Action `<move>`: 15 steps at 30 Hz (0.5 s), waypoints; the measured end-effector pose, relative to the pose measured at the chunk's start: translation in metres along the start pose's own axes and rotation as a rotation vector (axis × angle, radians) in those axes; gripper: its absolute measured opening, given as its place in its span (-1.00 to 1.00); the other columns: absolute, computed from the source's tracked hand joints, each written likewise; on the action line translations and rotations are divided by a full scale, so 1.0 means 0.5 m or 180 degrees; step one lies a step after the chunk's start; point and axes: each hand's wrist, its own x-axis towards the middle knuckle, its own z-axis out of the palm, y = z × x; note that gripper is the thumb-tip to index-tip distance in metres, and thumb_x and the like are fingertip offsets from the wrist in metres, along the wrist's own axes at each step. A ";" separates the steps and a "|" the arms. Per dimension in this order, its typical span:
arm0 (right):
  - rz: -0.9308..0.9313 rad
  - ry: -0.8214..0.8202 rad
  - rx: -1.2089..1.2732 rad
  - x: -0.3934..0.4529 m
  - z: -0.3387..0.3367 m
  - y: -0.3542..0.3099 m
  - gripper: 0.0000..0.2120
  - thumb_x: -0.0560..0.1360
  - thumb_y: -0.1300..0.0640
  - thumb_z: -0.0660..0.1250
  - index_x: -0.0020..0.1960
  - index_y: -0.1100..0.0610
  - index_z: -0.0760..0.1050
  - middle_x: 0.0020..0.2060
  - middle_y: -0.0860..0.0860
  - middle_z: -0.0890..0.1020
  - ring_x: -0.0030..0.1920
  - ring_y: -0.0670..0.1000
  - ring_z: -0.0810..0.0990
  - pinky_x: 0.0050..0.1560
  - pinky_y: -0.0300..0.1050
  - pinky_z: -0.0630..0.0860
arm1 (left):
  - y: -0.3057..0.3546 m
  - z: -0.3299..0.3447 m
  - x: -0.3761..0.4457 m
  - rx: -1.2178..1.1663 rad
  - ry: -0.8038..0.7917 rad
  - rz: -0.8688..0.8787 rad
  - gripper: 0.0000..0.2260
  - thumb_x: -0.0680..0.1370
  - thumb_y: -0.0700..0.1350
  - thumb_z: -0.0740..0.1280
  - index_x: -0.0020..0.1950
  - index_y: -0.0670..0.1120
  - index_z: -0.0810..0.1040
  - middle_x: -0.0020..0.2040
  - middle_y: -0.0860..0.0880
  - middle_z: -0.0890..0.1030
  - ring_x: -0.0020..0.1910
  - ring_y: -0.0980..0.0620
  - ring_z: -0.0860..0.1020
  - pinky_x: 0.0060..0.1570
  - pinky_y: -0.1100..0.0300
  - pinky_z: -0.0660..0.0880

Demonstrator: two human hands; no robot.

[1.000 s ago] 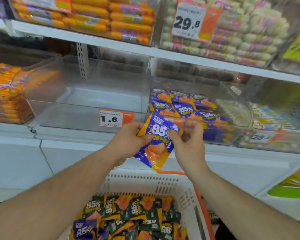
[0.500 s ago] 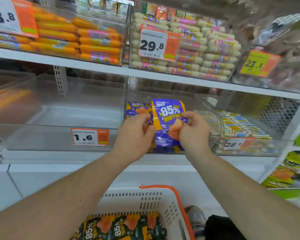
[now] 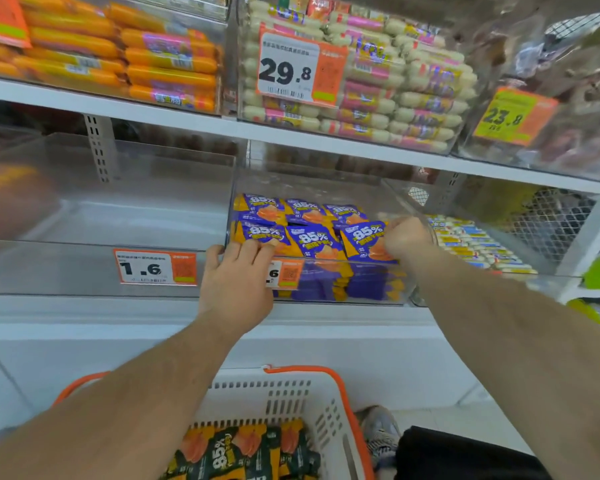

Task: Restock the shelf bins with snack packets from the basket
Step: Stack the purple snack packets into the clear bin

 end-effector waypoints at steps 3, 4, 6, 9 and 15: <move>0.0012 0.0035 -0.0383 0.002 0.020 0.002 -0.72 0.47 0.23 0.39 0.18 0.22 0.56 0.12 0.15 0.62 0.13 0.13 0.61 -0.31 -0.23 0.40 | -0.002 0.008 0.001 0.0052 0.0077 0.0006 -0.41 0.29 -0.02 0.48 0.31 0.01 0.49 0.08 -0.03 0.56 0.04 -0.09 0.52 0.16 -0.08 0.25; -0.0012 0.0120 -0.0672 0.002 0.026 0.002 -0.74 0.49 0.22 0.37 0.17 0.23 0.55 0.12 0.14 0.62 0.14 0.14 0.60 -0.25 -0.22 0.41 | -0.002 0.009 0.002 0.0049 0.0116 -0.0004 -0.41 0.28 -0.02 0.49 0.30 0.00 0.49 0.07 -0.04 0.56 0.03 -0.10 0.52 0.16 -0.09 0.26; -0.0083 0.0388 -0.1138 -0.001 0.037 0.000 -0.75 0.52 0.20 0.31 0.16 0.26 0.53 0.14 0.16 0.60 0.15 0.14 0.59 -0.17 -0.14 0.41 | -0.001 0.009 0.002 0.0036 0.0161 -0.0013 -0.40 0.27 -0.03 0.50 0.31 -0.01 0.49 0.06 -0.04 0.56 0.02 -0.11 0.52 0.16 -0.10 0.29; -0.0060 0.0540 -0.1311 0.006 0.047 0.001 -0.76 0.52 0.22 0.30 0.16 0.27 0.53 0.16 0.19 0.60 0.18 0.16 0.59 -0.09 -0.08 0.46 | 0.000 0.002 0.000 0.0006 0.0014 -0.0027 -0.40 0.35 -0.01 0.46 0.38 0.02 0.43 0.14 -0.03 0.54 0.11 -0.08 0.50 0.23 -0.09 0.25; -0.0019 0.0878 -0.1208 0.000 0.054 0.008 -0.76 0.50 0.24 0.32 0.15 0.28 0.55 0.13 0.21 0.62 0.17 0.19 0.59 0.04 -0.01 0.54 | 0.000 -0.006 -0.003 -0.0046 -0.0119 -0.0021 -0.39 0.44 0.03 0.38 0.48 0.07 0.30 0.26 0.01 0.48 0.23 -0.05 0.43 0.32 -0.05 0.17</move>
